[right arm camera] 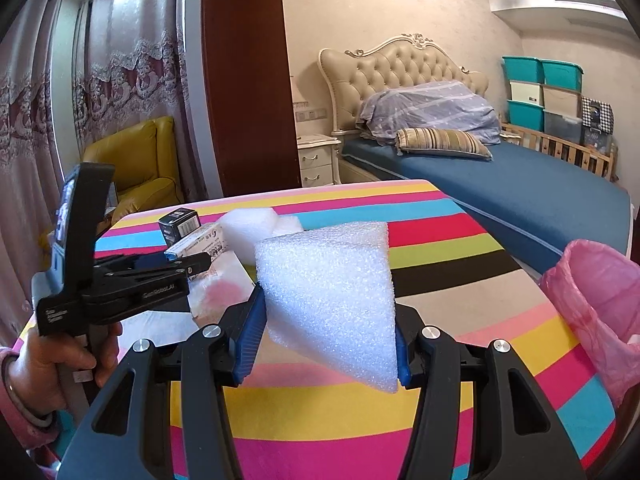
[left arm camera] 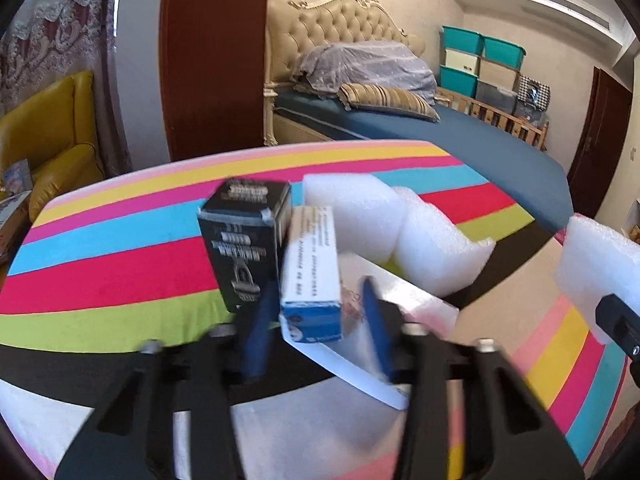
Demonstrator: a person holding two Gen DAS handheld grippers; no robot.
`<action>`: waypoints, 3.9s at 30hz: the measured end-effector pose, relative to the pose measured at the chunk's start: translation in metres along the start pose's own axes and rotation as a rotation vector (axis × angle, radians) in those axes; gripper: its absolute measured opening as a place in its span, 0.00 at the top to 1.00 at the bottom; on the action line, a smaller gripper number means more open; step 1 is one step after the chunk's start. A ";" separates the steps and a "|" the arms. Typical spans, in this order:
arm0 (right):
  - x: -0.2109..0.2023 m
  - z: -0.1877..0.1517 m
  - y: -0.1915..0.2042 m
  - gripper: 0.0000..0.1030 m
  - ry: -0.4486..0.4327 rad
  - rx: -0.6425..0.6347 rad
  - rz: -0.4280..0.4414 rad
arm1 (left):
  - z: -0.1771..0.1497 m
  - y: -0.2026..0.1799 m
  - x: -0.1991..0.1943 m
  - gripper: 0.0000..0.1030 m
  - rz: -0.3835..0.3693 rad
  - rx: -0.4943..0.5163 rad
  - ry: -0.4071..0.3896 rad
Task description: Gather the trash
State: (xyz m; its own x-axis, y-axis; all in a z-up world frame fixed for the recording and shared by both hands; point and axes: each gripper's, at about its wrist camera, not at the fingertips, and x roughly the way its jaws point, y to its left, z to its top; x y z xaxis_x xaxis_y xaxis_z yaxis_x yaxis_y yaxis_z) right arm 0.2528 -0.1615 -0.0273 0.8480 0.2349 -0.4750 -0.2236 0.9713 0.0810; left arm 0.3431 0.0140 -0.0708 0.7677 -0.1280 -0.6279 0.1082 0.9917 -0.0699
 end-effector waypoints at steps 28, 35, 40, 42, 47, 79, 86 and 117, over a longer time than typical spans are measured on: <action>0.002 -0.007 0.011 0.51 0.025 0.002 0.031 | -0.039 -0.026 -0.062 0.75 -0.024 0.135 -0.115; 0.000 -0.012 0.000 0.51 0.024 0.025 0.019 | -0.041 -0.038 -0.062 0.75 -0.040 0.159 -0.111; -0.001 -0.016 -0.013 0.51 0.026 0.055 0.002 | -0.041 -0.047 -0.061 0.75 -0.051 0.179 -0.105; -0.002 -0.018 -0.018 0.51 0.025 0.065 -0.008 | -0.040 -0.052 -0.060 0.75 -0.057 0.188 -0.103; -0.007 -0.020 -0.033 0.51 0.020 0.090 -0.030 | -0.042 -0.063 -0.060 0.75 -0.078 0.212 -0.100; -0.074 -0.037 -0.177 0.51 -0.092 0.270 -0.313 | -0.032 -0.227 -0.024 0.75 -0.363 0.463 -0.056; -0.087 -0.037 -0.210 0.51 -0.096 0.269 -0.356 | -0.022 -0.276 -0.009 0.74 -0.424 0.503 -0.048; -0.114 -0.033 -0.294 0.24 -0.128 0.287 -0.446 | 0.046 -0.362 0.047 0.32 -0.551 0.428 -0.077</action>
State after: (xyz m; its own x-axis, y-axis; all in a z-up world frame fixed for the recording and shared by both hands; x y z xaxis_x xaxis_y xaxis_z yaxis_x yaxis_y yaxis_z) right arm 0.2062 -0.4753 -0.0261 0.8864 -0.2165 -0.4093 0.2957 0.9449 0.1407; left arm 0.3685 -0.3520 -0.0396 0.5702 -0.6268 -0.5310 0.7216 0.6911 -0.0410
